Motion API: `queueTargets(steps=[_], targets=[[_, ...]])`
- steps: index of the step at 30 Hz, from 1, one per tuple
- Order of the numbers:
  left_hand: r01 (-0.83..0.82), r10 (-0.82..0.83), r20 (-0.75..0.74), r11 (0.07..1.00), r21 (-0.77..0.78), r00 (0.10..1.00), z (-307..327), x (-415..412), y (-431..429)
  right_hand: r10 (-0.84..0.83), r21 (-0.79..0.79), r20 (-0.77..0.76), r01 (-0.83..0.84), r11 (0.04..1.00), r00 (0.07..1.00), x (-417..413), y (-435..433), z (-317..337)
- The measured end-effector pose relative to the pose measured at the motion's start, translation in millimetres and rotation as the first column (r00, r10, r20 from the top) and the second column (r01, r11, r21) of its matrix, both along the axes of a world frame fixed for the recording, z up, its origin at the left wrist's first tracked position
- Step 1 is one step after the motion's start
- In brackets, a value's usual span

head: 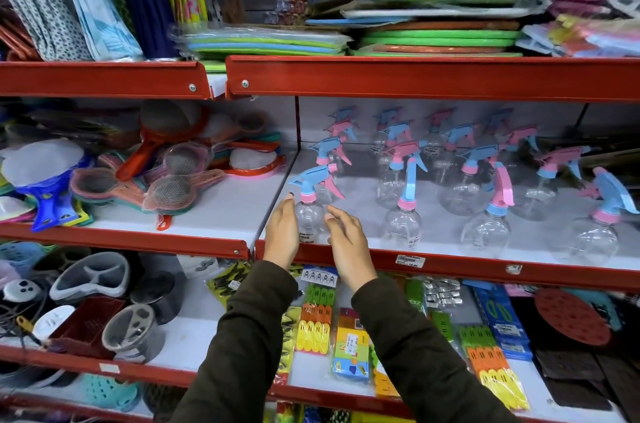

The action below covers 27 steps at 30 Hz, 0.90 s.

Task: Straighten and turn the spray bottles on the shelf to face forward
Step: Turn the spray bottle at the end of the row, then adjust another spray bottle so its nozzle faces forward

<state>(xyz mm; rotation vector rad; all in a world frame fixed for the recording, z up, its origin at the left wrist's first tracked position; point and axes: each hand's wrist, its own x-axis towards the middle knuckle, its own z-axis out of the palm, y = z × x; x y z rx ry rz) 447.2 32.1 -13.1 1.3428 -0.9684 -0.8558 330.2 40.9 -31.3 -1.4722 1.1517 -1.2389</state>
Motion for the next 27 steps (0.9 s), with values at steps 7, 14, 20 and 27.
queueTargets(steps=[7, 14, 20, 27], targets=[[-0.239, 0.266, 0.033, 0.909, -0.343, 0.964, -9.5, -48.8, 27.5, -0.103, -0.098, 0.137, 0.117, 0.988, 0.985, -43.1, 22.5, -5.1], [0.091, -0.078, 0.083, 0.98, -0.178, 0.994, -11.2, -110.2, 19.7, -0.306, -0.108, 0.175, 0.327, 0.939, 0.936, -102.5, 14.9, -8.2], [0.189, -0.188, 0.14, 0.982, 0.002, 0.972, -9.4, -139.6, 13.2, -0.283, -0.013, 0.109, 0.286, 0.958, 0.953, -124.5, -19.0, 2.5], [0.24, -0.242, 0.121, 0.97, 0.036, 0.963, -12.5, -145.0, 1.5, -0.202, 0.07, 0.104, 0.195, 0.978, 0.974, -129.7, -22.7, -3.2]])
